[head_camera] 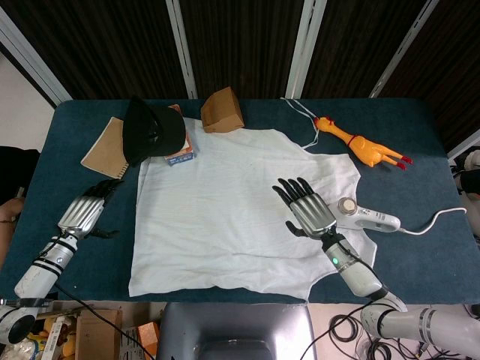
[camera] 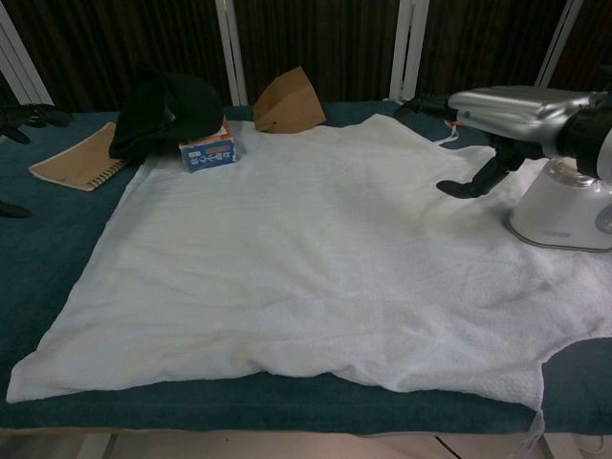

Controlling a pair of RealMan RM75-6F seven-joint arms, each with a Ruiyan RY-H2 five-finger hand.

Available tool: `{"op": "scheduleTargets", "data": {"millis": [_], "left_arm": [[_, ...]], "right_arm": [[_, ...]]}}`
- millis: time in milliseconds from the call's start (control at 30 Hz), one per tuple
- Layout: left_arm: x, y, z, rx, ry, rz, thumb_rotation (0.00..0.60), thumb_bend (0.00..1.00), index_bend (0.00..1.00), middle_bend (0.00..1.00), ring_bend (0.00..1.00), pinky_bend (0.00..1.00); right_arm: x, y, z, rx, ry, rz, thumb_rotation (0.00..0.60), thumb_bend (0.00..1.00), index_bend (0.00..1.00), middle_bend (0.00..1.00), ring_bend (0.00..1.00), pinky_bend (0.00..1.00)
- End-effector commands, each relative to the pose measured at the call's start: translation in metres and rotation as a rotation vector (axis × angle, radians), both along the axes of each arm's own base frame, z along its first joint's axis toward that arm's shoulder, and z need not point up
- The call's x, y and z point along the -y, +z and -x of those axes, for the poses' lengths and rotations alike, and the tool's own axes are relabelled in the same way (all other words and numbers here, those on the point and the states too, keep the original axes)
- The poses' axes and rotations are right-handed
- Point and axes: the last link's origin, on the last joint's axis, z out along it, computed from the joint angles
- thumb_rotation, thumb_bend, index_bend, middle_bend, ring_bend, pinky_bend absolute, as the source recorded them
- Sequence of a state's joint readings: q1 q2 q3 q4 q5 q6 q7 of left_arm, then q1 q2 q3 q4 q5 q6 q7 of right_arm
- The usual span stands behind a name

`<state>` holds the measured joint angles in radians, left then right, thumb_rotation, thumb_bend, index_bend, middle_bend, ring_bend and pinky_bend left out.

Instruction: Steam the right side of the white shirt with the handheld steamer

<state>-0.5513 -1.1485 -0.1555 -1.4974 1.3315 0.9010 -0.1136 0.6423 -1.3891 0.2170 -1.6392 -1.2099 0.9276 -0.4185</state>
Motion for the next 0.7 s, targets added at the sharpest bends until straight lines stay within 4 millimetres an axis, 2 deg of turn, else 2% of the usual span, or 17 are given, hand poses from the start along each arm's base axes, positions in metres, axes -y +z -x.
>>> {"op": "scheduleTargets", "data": {"millis": [33, 200, 333, 467, 567, 700], "left_arm": [[0.003, 0.0, 0.001, -0.01, 0.004, -0.001, 0.6, 0.09, 0.06, 0.04, 0.0, 0.14], [0.017, 0.007, 0.003, -0.019, -0.015, -0.021, 0.6, 0.09, 0.06, 0.04, 0.0, 0.14], [0.057, 0.019, 0.014, -0.108, -0.055, -0.043, 0.6, 0.09, 0.06, 0.04, 0.0, 0.14], [0.11, 0.027, 0.027, -0.185, -0.069, -0.056, 0.6, 0.09, 0.06, 0.04, 0.0, 0.14], [0.137, 0.026, 0.039, -0.214, -0.062, -0.058, 0.6, 0.09, 0.06, 0.04, 0.0, 0.14], [0.156, 0.018, 0.051, -0.226, -0.039, -0.036, 0.6, 0.09, 0.06, 0.04, 0.0, 0.14]], "right_arm": [[0.0, 0.001, 0.002, -0.006, -0.004, 0.003, 0.6, 0.32, 0.0, 0.0, 0.0, 0.04], [-0.003, 0.012, 0.01, -0.019, -0.023, 0.034, 0.6, 0.32, 0.0, 0.0, 0.0, 0.04], [-0.019, 0.041, 0.031, -0.006, -0.085, 0.056, 0.6, 0.32, 0.0, 0.0, 0.0, 0.04], [-0.038, 0.082, 0.071, -0.071, -0.152, 0.12, 0.6, 0.32, 0.0, 0.01, 0.0, 0.04], [-0.048, 0.103, 0.105, -0.111, -0.235, 0.149, 0.6, 0.32, 0.0, 0.03, 0.0, 0.07], [-0.052, 0.114, 0.138, -0.06, -0.358, 0.13, 0.6, 0.32, 0.02, 0.05, 0.0, 0.1]]}}
